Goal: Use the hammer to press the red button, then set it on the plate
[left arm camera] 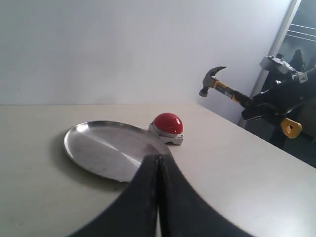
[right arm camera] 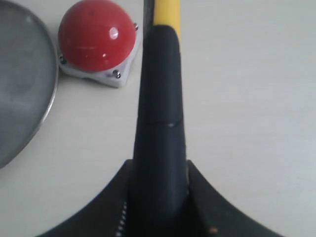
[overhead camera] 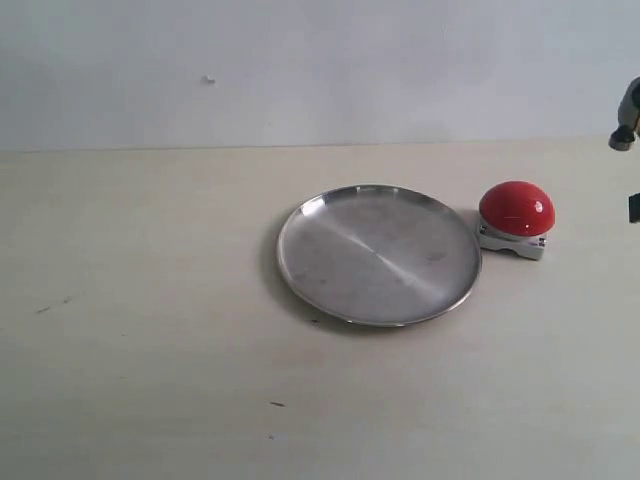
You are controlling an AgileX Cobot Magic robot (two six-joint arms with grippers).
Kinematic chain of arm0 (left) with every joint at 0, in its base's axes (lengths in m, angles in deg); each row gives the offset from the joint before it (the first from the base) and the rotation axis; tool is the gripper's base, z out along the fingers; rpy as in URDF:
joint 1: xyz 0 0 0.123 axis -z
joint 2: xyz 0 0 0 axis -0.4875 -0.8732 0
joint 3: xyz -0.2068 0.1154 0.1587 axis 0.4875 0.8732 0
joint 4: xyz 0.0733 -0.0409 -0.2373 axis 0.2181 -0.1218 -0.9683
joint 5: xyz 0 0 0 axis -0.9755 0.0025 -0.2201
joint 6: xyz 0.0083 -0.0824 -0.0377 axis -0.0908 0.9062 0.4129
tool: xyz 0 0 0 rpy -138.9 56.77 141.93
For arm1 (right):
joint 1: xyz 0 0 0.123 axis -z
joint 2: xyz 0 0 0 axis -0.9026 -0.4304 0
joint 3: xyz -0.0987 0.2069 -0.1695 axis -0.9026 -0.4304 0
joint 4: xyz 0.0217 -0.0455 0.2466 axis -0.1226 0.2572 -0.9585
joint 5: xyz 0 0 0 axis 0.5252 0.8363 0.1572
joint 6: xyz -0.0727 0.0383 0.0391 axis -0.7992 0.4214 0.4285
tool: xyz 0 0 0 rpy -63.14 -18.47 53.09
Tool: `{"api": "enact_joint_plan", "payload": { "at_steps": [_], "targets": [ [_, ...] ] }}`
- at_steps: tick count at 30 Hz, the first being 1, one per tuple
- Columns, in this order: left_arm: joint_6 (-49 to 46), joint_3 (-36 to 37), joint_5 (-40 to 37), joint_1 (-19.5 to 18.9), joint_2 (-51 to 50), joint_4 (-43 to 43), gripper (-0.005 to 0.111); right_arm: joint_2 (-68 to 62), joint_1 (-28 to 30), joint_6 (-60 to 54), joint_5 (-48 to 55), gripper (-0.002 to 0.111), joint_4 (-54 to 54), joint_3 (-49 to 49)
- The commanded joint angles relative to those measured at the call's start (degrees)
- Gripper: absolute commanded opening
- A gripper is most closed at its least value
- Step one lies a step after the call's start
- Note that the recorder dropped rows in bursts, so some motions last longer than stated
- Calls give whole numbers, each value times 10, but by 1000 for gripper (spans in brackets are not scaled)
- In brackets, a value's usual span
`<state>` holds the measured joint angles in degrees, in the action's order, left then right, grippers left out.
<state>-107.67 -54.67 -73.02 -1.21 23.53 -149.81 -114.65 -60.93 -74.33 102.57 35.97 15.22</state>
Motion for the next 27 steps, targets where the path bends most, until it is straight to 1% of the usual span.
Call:
{"api": "enact_joint_plan", "payload": {
  "at_steps": [1, 2, 3, 4, 5, 9, 11, 14, 16, 17, 19, 21, 22, 24, 25, 27],
  "targets": [
    [1, 2, 4, 0, -2, 4, 0, 4, 17, -79, -102, 0, -97, 9],
    [1, 2, 4, 0, -2, 4, 0, 4, 17, -119, -112, 0, -148, 9],
    [1, 2, 4, 0, -2, 4, 0, 4, 17, -192, -127, 0, -228, 9],
    [1, 2, 4, 0, -2, 4, 0, 4, 17, -221, -130, 0, -263, 9],
    [1, 2, 4, 0, -2, 4, 0, 4, 17, -281, -135, 0, -330, 9],
    [1, 2, 4, 0, -2, 4, 0, 4, 17, -417, -151, 0, -503, 9],
    [1, 2, 4, 0, -2, 4, 0, 4, 17, -521, -151, 0, -600, 9],
    [1, 2, 4, 0, -2, 4, 0, 4, 17, -670, -118, 0, -713, 9],
    [1, 2, 4, 0, -2, 4, 0, 4, 17, -742, -67, 0, -761, 9],
    [1, 2, 4, 0, -2, 4, 0, 4, 17, -761, -41, 0, -773, 9],
    [1, 2, 4, 0, -2, 4, 0, 4, 17, -747, -2, 0, -770, 9],
    [1, 2, 4, 0, -2, 4, 0, 4, 17, -704, 13, 0, -724, 12],
    [1, 2, 4, 0, -2, 4, 0, 4, 17, -657, 16, 0, -670, 16],
    [1, 2, 4, 0, -2, 4, 0, 3, 17, -505, 24, 0, -507, 31],
    [1, 2, 4, 0, -2, 4, 0, 3, 17, -427, 36, 0, -420, 43],
    [1, 2, 4, 0, -2, 4, 0, 3, 17, -310, 77, 0, -293, 65]
  ]
}}
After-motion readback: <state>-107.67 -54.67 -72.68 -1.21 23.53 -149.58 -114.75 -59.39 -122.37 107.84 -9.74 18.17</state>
